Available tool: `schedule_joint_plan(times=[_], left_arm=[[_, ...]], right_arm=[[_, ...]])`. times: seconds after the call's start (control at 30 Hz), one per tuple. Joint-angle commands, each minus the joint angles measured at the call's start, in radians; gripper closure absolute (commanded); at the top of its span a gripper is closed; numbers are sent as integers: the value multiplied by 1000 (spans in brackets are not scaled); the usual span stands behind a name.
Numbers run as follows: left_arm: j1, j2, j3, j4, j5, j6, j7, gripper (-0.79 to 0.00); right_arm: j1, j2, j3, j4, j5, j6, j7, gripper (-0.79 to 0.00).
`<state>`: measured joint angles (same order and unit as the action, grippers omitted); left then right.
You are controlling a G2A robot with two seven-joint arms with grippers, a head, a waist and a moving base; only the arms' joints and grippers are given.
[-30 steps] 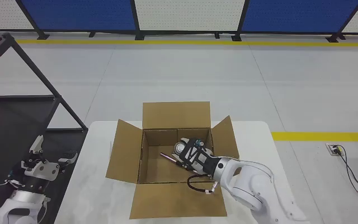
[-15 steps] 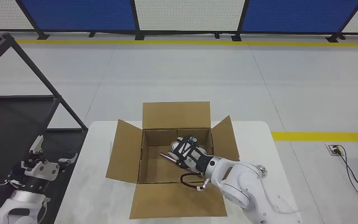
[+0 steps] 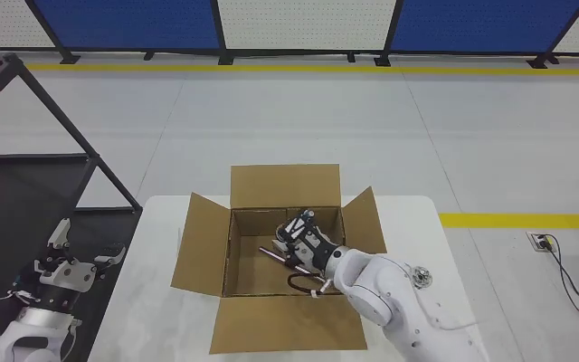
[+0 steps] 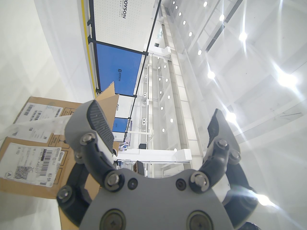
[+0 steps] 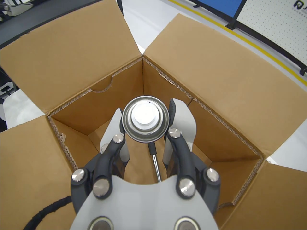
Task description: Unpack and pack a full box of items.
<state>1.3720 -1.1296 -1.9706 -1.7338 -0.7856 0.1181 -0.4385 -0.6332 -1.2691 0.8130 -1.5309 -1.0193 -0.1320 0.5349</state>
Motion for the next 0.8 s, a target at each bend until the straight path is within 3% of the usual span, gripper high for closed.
schedule_joint_plan(times=[0.0, 0.13, 0.27, 0.77], left_arm=[[0, 0, 0, 0, 0, 0, 0, -785], [0, 0, 0, 0, 0, 0, 0, -785], [0, 0, 0, 0, 0, 0, 0, -785], [0, 0, 0, 0, 0, 0, 0, -785]], right_arm=[[37, -16, -29, 44, -6, 50, 27, 0], [110, -59, -101, 141, -27, 148, 67, 0], [165, -98, -148, 247, -13, 180, 70, 0], [238, -198, -213, 533, 51, 159, 30, 0]])
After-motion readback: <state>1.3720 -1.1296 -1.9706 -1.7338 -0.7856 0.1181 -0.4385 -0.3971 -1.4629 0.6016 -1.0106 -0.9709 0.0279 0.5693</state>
